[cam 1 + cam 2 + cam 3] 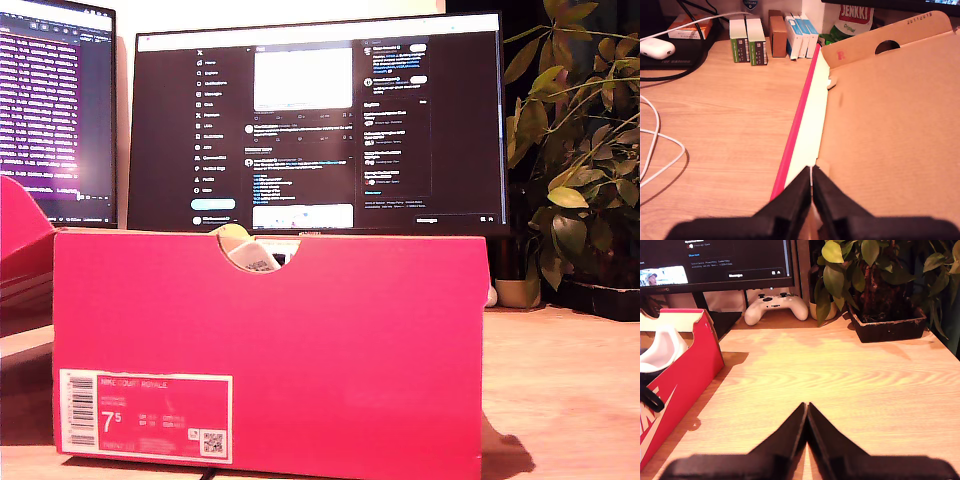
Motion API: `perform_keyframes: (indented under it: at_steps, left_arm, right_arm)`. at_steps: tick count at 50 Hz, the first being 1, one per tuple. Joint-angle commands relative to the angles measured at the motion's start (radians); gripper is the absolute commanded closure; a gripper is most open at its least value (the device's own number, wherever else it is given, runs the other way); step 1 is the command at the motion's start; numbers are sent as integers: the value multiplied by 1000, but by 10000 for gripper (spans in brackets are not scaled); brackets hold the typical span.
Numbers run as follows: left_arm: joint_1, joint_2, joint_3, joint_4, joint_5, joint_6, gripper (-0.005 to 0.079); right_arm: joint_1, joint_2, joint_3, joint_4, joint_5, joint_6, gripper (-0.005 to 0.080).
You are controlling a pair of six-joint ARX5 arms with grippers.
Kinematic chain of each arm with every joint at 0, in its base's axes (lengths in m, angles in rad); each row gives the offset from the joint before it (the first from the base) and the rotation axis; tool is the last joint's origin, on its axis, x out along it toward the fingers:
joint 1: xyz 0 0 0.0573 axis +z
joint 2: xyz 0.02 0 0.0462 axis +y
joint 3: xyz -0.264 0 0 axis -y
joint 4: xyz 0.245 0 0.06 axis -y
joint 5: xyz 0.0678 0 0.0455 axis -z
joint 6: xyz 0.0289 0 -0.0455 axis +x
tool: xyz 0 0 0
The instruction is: Close the red shoebox by pushing the lid with your left arm and holding the box in place with your right arm
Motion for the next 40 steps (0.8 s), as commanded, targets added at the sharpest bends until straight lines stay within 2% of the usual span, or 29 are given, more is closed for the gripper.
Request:
perform_keyframes:
  at_steps: [1, 9, 20, 29, 31, 40]
  left_arm:
    - [-3, -8, -29, 16, 4, -6, 761]
    - [-3, -8, -29, 18, 17, -50, 761]
    - [-3, -8, -29, 20, 18, -50, 761]
    - [-3, -8, -27, 95, 55, -192, 761]
    - [-3, -8, -24, 132, 76, -275, 761]
    - [-3, -8, 15, 264, 151, -409, 761]
  right_arm:
    - [3, -4, -23, 11, 0, -24, 764]
    - [3, -4, -23, 11, 0, -23, 764]
    - [3, -4, -23, 11, -12, 15, 764]
    - [3, -4, -19, 37, -28, 210, 764]
    - [3, -4, -15, 45, -60, 250, 764]
    - [3, -4, 16, 44, -200, 391, 764]
